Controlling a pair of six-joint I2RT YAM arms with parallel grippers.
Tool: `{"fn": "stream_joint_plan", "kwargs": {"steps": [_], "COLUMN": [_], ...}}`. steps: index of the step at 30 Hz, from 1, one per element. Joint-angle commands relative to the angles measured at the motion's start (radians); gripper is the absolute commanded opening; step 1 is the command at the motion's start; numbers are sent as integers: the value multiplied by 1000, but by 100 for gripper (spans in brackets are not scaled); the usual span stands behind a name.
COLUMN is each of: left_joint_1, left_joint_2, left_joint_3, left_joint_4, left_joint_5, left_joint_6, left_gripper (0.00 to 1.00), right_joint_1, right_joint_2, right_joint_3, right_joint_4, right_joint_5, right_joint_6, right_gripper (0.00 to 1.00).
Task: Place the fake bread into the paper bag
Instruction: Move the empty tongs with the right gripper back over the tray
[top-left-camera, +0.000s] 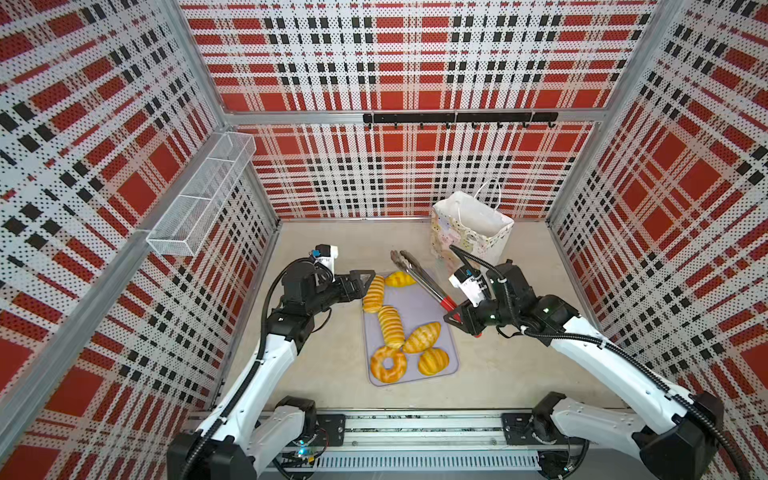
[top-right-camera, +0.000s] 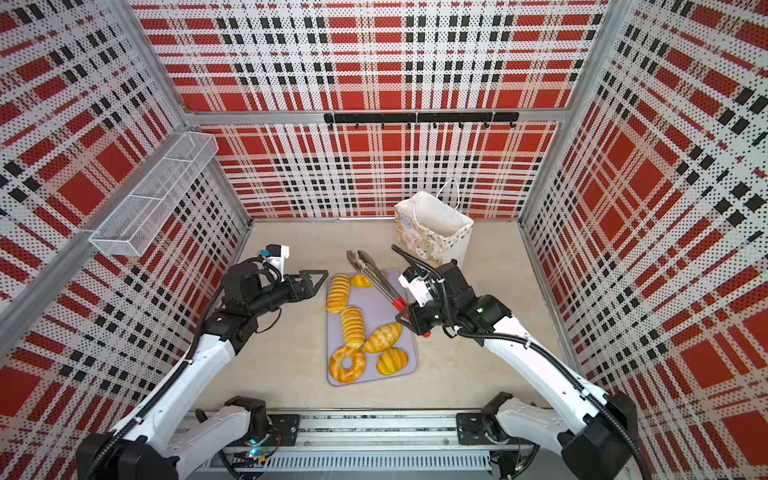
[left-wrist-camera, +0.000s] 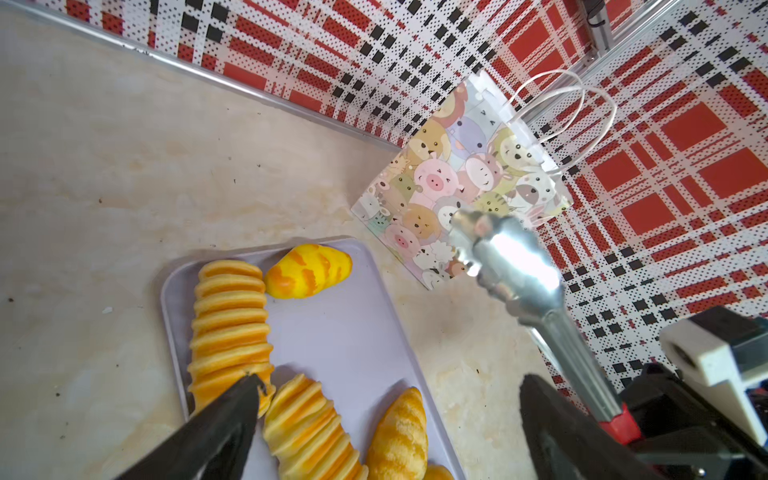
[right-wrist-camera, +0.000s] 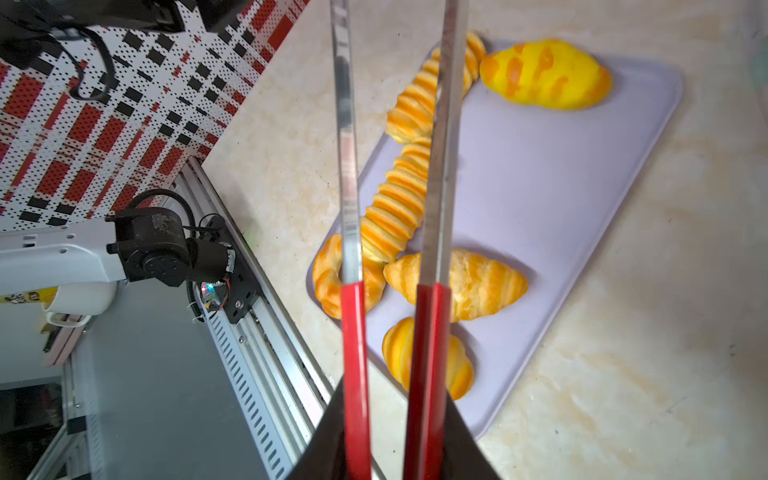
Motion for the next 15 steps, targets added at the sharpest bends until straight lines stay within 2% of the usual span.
{"fn": "stream_joint_plan", "kwargs": {"steps": [1,7,11,15], "left_joint_1": [10,10,9,11], "left_joint_2": [17,3,5,-15], "left_joint_3": [-30,-48,-67,-71], "left_joint_4": [-66,-120,-136,-152], "left_joint_5": [-23,-45,-41,-53], "left_joint_6": [-41,-50,-35,-10], "left_gripper": [99,99,99,99], "right_joint_1": [5,7,32,100], "right_joint_2": [-2,-1,-1,7], "right_joint_3": [-26,-33,10,46], "right_joint_4": [30,-14,-71,-90], "right_joint_5": [-46,-41,98,296], "right_joint_6": [45,113,65,-69], "right_gripper": [27,27,28,29]}}
